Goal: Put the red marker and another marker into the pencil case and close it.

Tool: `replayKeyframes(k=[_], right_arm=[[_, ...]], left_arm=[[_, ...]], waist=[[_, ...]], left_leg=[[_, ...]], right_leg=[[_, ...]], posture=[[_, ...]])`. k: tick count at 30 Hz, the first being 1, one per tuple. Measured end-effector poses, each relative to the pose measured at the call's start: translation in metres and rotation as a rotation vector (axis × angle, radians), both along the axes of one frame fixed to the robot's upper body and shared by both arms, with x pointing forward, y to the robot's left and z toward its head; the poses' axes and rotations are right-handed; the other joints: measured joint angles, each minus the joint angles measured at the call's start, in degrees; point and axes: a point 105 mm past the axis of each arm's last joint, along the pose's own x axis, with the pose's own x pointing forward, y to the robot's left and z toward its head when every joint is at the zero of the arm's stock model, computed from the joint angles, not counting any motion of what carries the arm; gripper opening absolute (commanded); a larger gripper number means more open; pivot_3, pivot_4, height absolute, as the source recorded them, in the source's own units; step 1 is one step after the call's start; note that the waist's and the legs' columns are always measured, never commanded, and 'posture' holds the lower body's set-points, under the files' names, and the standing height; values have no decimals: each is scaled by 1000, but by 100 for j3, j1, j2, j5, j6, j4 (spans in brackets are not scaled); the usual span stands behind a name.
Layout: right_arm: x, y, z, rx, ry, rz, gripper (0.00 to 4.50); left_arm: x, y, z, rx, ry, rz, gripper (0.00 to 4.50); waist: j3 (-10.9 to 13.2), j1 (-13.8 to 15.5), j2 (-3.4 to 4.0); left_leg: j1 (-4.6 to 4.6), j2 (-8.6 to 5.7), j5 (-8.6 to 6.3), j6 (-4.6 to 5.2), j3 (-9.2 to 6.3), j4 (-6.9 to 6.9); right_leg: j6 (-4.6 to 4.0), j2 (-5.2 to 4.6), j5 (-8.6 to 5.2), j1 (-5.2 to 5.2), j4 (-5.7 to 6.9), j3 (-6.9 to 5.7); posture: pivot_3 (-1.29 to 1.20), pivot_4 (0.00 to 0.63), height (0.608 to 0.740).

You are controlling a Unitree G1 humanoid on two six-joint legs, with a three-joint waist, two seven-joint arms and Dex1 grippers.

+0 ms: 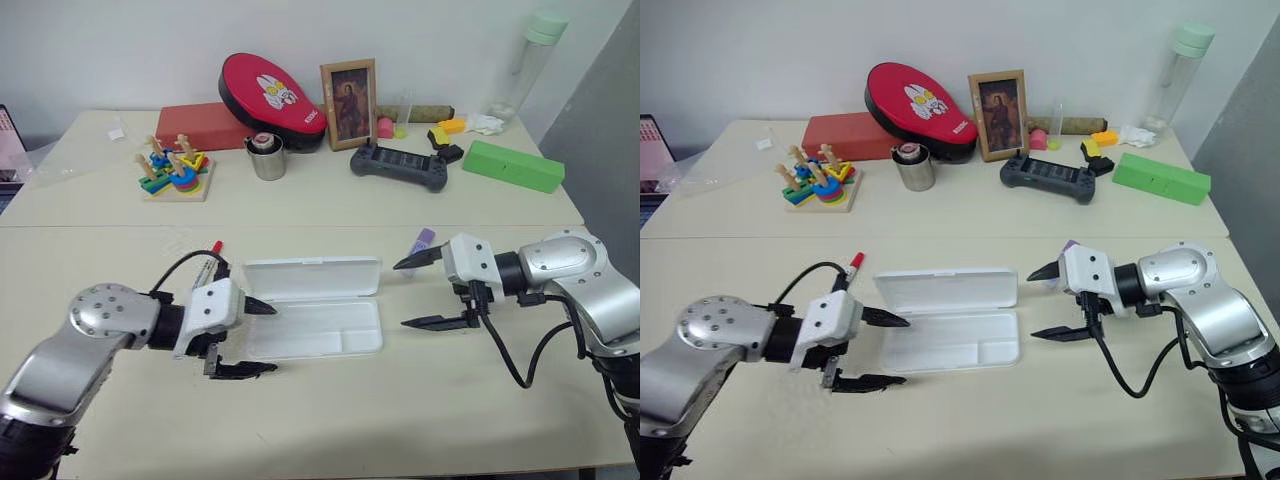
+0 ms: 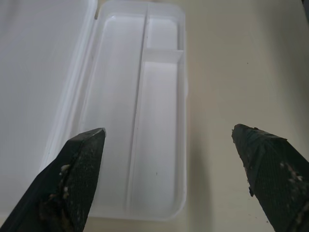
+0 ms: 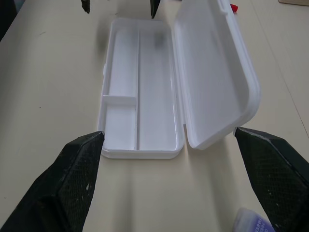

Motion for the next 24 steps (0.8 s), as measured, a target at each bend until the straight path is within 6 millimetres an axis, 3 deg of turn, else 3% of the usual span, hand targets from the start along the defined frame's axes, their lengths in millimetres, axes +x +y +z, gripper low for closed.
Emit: replayKeyframes(k=[8, 16, 20, 24], right_arm=[[-3, -4, 1, -17, 10, 17, 4500], [-7, -14, 12, -2, 16, 32, 4500], [-8, -14, 19, 23, 2, 40, 4500], [-9, -13, 20, 25, 8, 52, 4500]], left_arm=[[-16, 5, 27, -79, 26, 67, 4449], [-13, 33, 73, -250, -52, 328, 4449], [-1, 50, 73, -278, -120, 520, 4449], [19, 72, 57, -202, -238, 746, 4449]], waist=[[0, 1, 0], [0, -4, 0], [0, -2, -1], [0, 3, -1]], left_leg=[[1, 0, 0, 0, 0, 0], [3, 1, 0, 0, 0, 0], [4, 0, 0, 0, 0, 2], [5, -1, 0, 0, -1, 2]], right_leg=[[0, 0, 0, 0, 0, 0], [0, 0, 0, 1, 0, 0], [0, -1, 1, 4, -1, 1], [0, -1, 1, 6, -2, 1]], posture=[[0, 150, 740], [0, 150, 740], [0, 150, 740], [0, 150, 740]])
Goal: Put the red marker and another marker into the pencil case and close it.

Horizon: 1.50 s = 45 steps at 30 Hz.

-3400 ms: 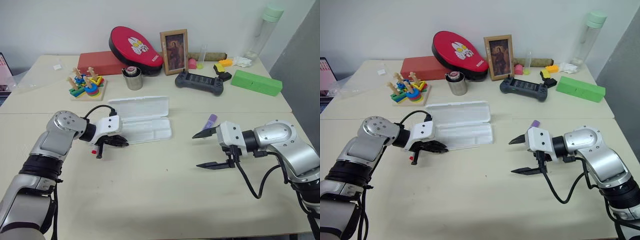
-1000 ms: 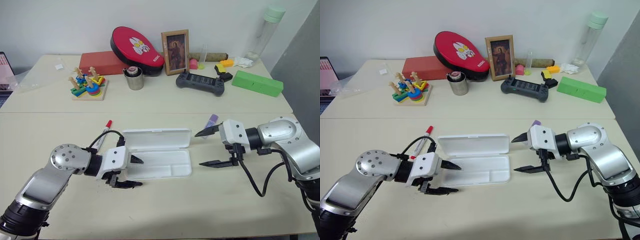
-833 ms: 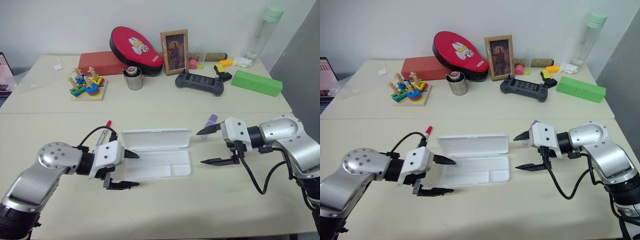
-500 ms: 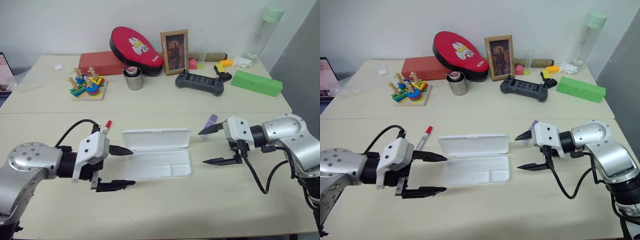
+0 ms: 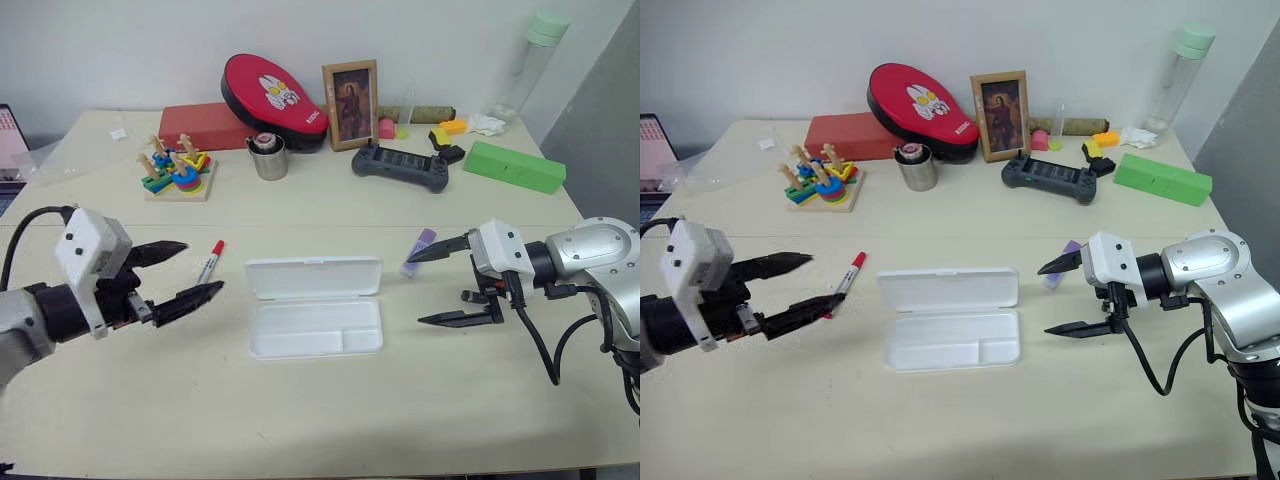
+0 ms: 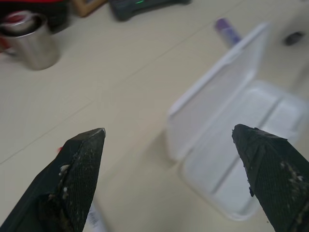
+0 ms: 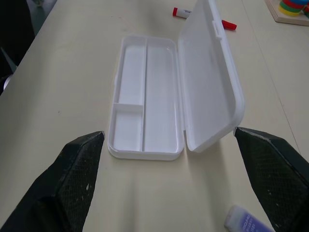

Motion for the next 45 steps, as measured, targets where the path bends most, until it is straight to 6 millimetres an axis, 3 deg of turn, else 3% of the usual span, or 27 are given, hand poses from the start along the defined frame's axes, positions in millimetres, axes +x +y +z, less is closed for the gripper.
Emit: replayKeyframes(k=[3, 7, 12, 20, 27, 30, 45], right_arm=[[-6, 2, 2, 3, 10, 37, 4500], [-10, 4, 6, 11, 3, 55, 4500], [-11, 6, 23, 54, -25, 60, 4500], [-10, 10, 27, 72, -26, 48, 4500], [-9, 11, 29, 72, -32, 42, 4500], [-9, 11, 29, 71, -31, 42, 4500], [-7, 11, 29, 76, -33, 27, 4500]], left_arm=[[13, 12, -22, 71, 5, 140, 4449], [22, 24, -32, 99, -8, 232, 4449], [40, 18, -51, 122, -19, 261, 4449], [75, 14, -72, 30, 6, 351, 4449], [87, 9, -96, -90, 91, 403, 4449], [89, 9, -97, -108, 105, 414, 4449], [92, 9, -100, -125, 143, 452, 1616]], waist=[[0, 2, 0], [0, 3, 0], [-1, 6, -1], [-1, 10, -1], [-1, 6, -1], [-1, 6, -1], [-5, -18, 4]], left_leg=[[-1, 0, 0, 0, 0, -1], [-1, -1, 0, 0, 0, -1], [-1, -1, 0, 0, -1, -1], [-3, -2, 0, 0, -2, 1], [-3, -3, 0, 0, -2, 2], [-1, -3, 1, 0, -5, 3], [12, -3, 3, 2, -4, 6]], right_leg=[[0, 0, 0, -1, 0, -1], [0, 0, 0, -1, -1, 0], [1, 0, 1, 0, -1, -1], [4, 0, 3, -1, -1, -2], [4, 0, 2, 0, -1, -2], [4, 0, 3, 3, 2, -4], [8, 0, 9, 13, 5, -2]], posture=[[0, 150, 740], [0, 150, 740], [0, 150, 740], [0, 150, 740], [0, 150, 740], [0, 150, 740], [0, 150, 740]])
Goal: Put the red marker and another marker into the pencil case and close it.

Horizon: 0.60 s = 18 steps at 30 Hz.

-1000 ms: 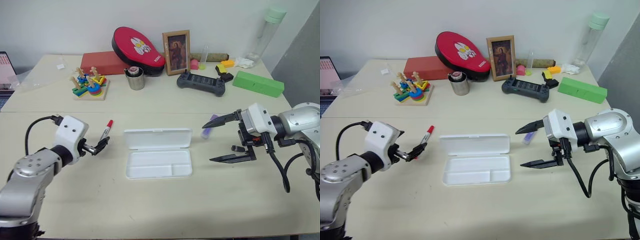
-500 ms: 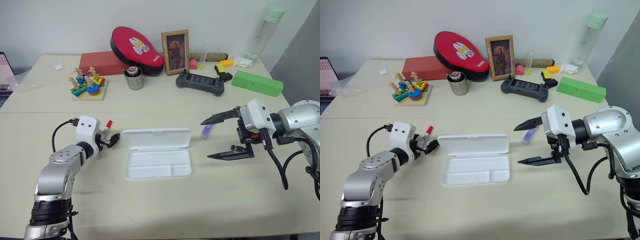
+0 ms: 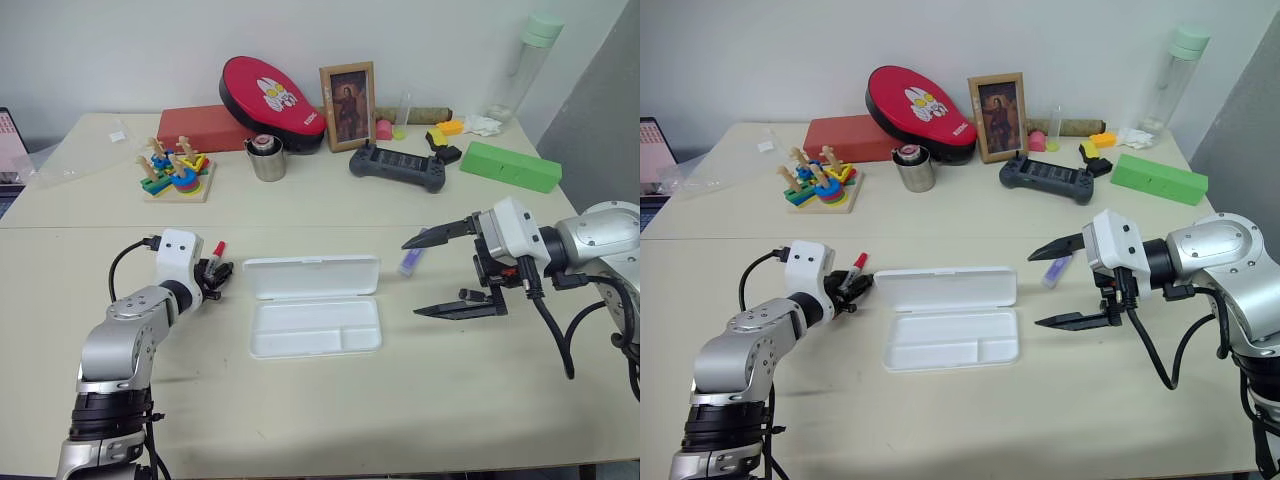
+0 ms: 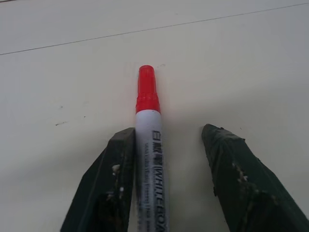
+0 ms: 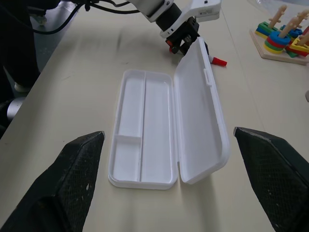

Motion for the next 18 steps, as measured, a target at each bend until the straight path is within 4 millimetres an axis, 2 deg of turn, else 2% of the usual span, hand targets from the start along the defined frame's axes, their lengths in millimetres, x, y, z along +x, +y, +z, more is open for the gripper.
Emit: replayKeyframes(k=[4, 6, 18], right_arm=[[0, 0, 0, 1, -2, -4, 4500], [1, 0, 0, 2, -2, -5, 4500], [0, -2, -2, -6, 9, -3, 4500]], left_arm=[[0, 4, 1, 8, 1, 17, 740], [-2, 8, 1, 12, 2, 38, 444], [-17, 26, 3, 107, 18, 59, 422]], waist=[[0, -1, 0], [0, -5, 0], [0, -50, 0]], left_leg=[[-1, 0, 0, 0, 0, -1], [-1, 0, 0, 0, 0, -1], [-3, 0, 0, 0, 2, -4]], right_leg=[[0, 0, 0, -1, -1, 0], [0, 0, 0, -2, -1, 0], [0, 0, 0, -6, -5, 4]], posture=[[0, 150, 740], [0, 150, 740], [0, 150, 740]])
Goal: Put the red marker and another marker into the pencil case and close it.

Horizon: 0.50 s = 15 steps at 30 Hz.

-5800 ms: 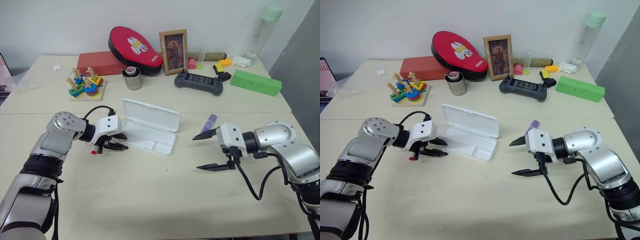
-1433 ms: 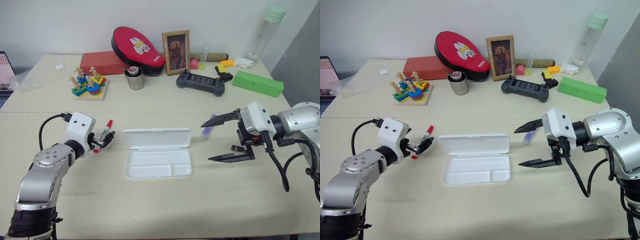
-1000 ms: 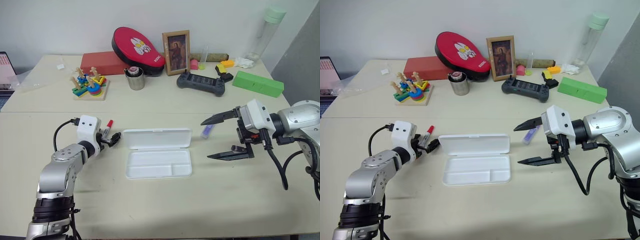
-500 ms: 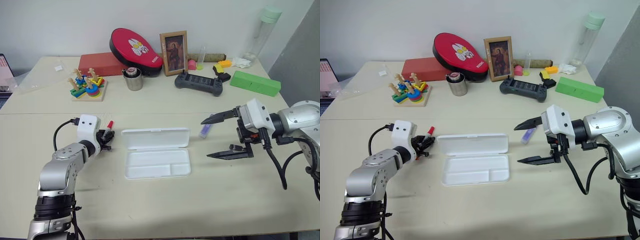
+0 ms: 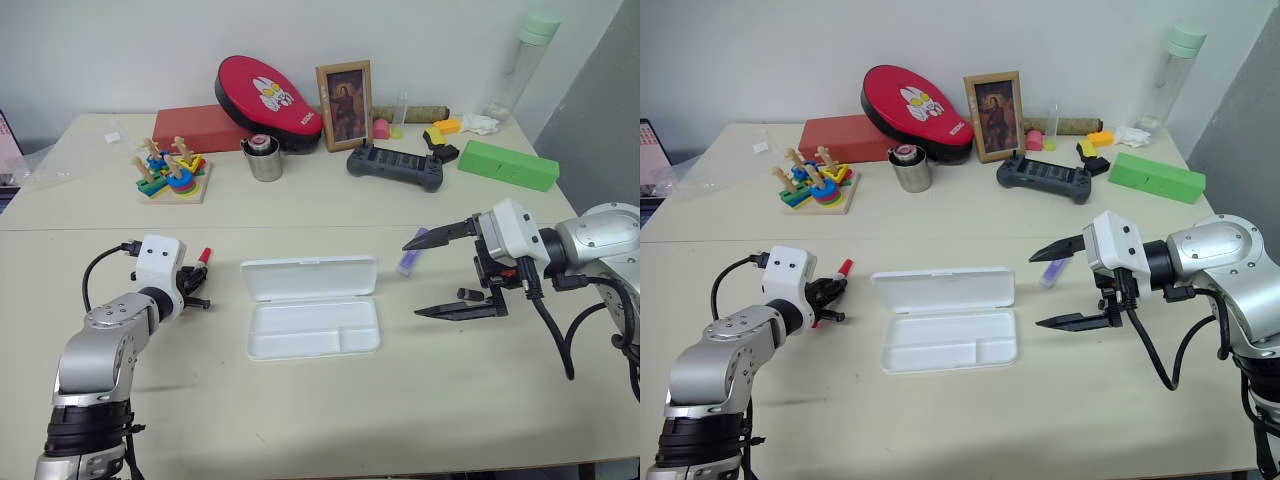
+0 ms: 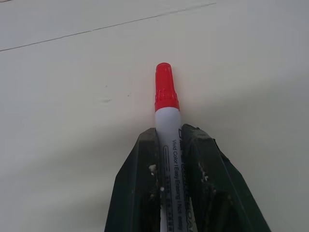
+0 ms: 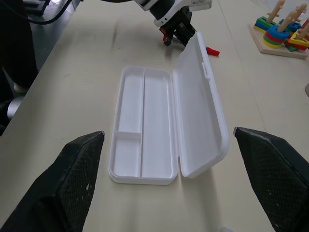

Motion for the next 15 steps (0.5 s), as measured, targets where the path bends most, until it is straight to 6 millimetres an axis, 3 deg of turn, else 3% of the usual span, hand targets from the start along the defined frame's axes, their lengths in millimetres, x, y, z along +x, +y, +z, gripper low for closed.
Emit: replayKeyframes(k=[4, 8, 11, 15], right_arm=[[-1, -2, 0, -11, 2, 1, 4500], [-1, -2, 0, -14, 3, 2, 4500], [-3, -3, -4, -19, 14, 3, 4500], [-3, -4, -5, -42, -13, 7, 4500]], left_arm=[[-7, 12, 10, 25, -17, 3, 422], [-9, 14, 54, 40, -132, -62, 422], [-10, 7, 88, 62, -211, -143, 422], [-13, -22, 129, 84, -290, -334, 422]], waist=[[1, 6, -2], [2, 51, -2], [3, 86, -3], [5, 85, -7]], left_leg=[[-9, 0, 0, 0, -1, 0], [-10, 0, 0, 0, 0, -1], [-12, -2, 0, 0, 0, -1], [-14, -1, 0, -1, -1, -1]], right_leg=[[0, 0, 0, -7, 0, -2], [0, -1, 0, -7, -3, -2], [0, -2, 0, -7, -5, -3], [0, -1, 0, -7, -6, -5]], posture=[[0, 150, 740], [0, 150, 740], [0, 150, 740], [0, 150, 740]])
